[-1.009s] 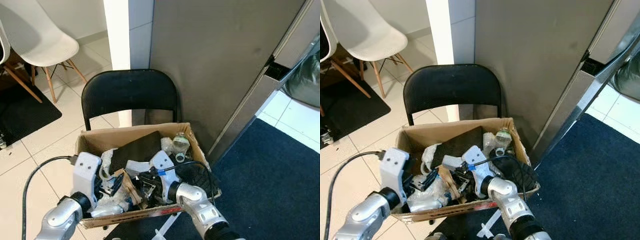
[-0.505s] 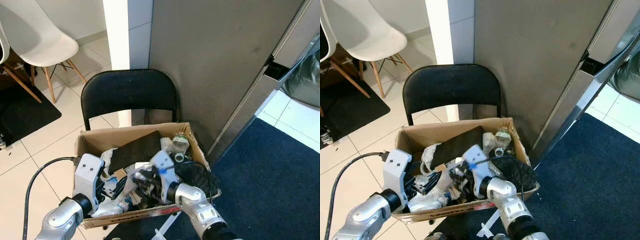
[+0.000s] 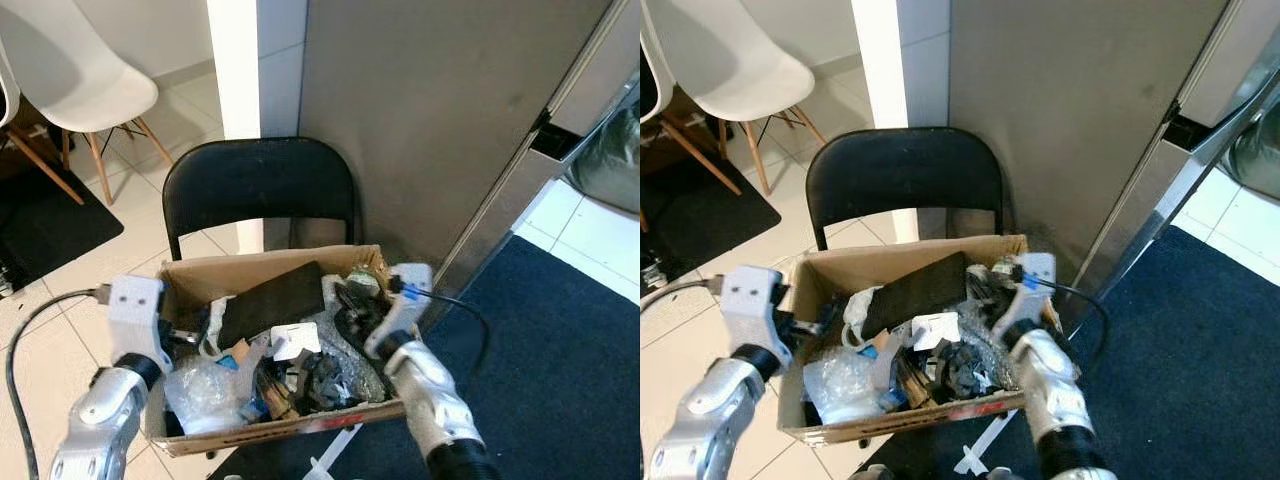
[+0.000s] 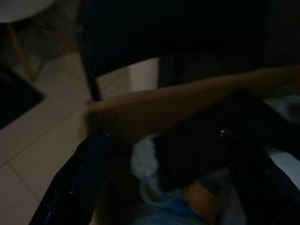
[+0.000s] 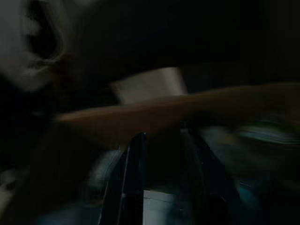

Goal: Picking trash to rubbish bin

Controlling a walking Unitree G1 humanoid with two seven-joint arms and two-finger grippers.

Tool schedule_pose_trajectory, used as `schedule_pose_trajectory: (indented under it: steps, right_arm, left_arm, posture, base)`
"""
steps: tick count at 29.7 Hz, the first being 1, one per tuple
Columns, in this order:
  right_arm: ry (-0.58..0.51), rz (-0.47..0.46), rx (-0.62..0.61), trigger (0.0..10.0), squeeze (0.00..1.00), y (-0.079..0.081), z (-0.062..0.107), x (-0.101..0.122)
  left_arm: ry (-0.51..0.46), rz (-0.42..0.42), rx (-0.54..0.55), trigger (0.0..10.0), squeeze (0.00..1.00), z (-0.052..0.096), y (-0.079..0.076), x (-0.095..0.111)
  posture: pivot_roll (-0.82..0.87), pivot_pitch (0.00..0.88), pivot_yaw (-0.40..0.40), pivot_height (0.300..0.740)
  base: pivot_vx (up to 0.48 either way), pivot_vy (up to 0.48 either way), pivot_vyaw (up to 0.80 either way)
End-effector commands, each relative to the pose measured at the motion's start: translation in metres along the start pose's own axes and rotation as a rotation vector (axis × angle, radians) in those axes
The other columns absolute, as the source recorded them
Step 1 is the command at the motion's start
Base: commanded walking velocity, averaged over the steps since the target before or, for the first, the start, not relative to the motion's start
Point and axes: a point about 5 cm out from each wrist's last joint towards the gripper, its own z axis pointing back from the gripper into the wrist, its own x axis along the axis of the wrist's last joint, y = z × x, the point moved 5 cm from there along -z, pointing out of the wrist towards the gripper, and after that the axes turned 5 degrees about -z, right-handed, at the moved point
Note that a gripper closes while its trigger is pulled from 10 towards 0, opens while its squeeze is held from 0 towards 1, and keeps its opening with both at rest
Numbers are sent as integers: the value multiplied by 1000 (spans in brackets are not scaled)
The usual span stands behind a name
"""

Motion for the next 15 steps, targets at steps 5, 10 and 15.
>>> schedule_pose_trajectory:
  steps: [5,10,15]
  right_arm:
    - [-28,68,-104,10000,0,-19,22,3]
    - [-18,66,-96,10000,0,-13,26,0]
    - [-14,68,-100,10000,0,-11,27,-1]
  left_arm:
    - [5,5,9,10000,0,1,-11,-5]
    - [3,1,14,10000,0,1,-14,-6]
    - [0,9,35,10000,0,2,-11,-5]
  posture:
    - [42,150,-32,740]
    - [32,131,-37,740]
    - [32,133,-39,740]
  base:
    - [0,0,0]
    - [0,0,0]
    - [-100,0,0]
